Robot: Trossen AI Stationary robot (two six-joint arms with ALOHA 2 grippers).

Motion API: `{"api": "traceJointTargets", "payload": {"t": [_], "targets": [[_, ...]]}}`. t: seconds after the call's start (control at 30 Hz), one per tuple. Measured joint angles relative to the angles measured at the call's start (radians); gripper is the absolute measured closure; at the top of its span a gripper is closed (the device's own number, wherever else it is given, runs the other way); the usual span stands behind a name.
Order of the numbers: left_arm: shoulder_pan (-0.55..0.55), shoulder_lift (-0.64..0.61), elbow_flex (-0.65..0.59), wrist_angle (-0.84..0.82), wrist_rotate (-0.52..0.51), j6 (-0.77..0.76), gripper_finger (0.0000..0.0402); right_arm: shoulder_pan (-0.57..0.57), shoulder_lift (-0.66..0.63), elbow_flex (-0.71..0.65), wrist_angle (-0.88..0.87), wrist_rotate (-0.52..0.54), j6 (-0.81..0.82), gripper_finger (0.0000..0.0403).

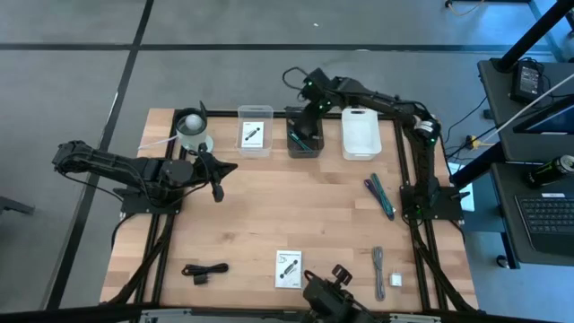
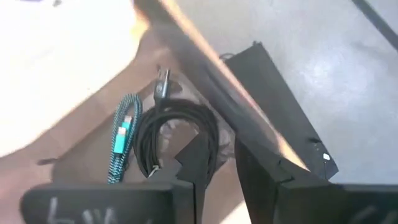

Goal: Pick and place items into bin
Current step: Put the white charger adapter into the white bin

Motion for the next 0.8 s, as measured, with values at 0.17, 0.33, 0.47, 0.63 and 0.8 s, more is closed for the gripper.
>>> {"api": "traceJointTargets", "payload": {"t": [0.17,0.33,0.47,0.63,0.8], "targets": [[0.000,0.000,0.000,-0.005,0.000,0.000,0.0400,0.001,-0.104,0.000,-0.073,-0.053,0.069,0.0344],[0.000,0.000,0.000,-0.005,0.000,0.000,0.0400,0.038,-0.163,0.000,-0.171,-0.099,0.110,0.0374],[0.000,0.000,0.000,-0.006,0.000,0.000,0.0400,0.100,-0.214,-0.034,-0.192,-0.183,0.151,0.0397],[0.000,0.000,0.000,-0.007,0.003,0.000,0.0400,0.221,-0.345,-0.206,-0.120,-0.175,0.296,0.0395],[0.000,0.000,0.000,-0.007,0.017,0.024,0.0400,0.379,-0.563,-0.494,0.114,-0.137,0.522,0.0399]]}}
